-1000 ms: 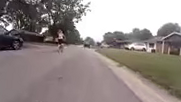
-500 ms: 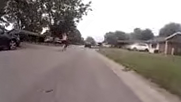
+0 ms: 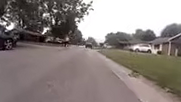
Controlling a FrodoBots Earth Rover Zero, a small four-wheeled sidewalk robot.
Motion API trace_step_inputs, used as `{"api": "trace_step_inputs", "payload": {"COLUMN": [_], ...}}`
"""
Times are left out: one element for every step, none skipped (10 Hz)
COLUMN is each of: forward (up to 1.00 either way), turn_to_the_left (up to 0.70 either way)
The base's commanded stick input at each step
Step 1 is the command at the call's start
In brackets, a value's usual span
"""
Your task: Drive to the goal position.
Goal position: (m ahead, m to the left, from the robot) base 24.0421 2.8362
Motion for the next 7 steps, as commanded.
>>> {"api": "trace_step_inputs", "payload": {"forward": [1.0,1.0,1.0,1.0,1.0,1.0,1.0], "turn_to_the_left": [0.0,0.0,0.0,0.0,0.0,0.0,0.0]}}
